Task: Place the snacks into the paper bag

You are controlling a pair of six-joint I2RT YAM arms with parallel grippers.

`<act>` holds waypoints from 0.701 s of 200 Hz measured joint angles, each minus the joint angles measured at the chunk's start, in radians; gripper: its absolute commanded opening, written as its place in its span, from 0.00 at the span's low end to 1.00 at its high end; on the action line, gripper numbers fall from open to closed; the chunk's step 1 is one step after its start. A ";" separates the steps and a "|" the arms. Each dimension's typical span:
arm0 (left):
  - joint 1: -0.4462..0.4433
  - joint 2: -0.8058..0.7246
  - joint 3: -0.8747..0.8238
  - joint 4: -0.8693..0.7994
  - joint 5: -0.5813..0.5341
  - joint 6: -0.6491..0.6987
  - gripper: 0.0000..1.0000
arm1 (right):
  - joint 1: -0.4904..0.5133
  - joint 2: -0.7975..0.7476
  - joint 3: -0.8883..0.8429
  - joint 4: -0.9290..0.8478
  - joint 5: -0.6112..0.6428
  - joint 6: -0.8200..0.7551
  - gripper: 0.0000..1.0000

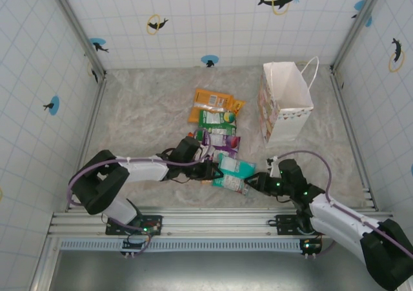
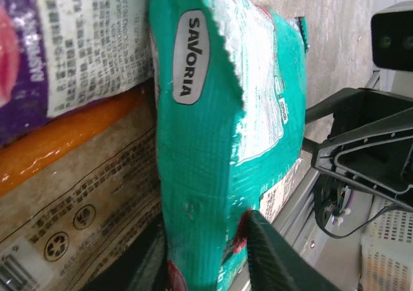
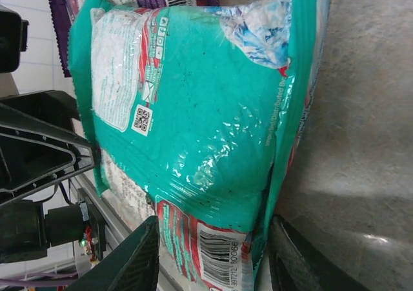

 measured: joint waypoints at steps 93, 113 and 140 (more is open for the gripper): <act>-0.008 -0.056 0.046 -0.076 -0.058 0.085 0.00 | -0.068 -0.147 0.006 -0.087 0.029 -0.079 0.57; -0.010 -0.103 0.048 -0.098 -0.084 0.135 0.00 | -0.087 -0.166 0.034 -0.121 0.036 -0.115 0.57; -0.010 -0.167 0.060 -0.147 -0.117 0.220 0.00 | -0.099 -0.181 0.092 -0.166 0.045 -0.174 0.57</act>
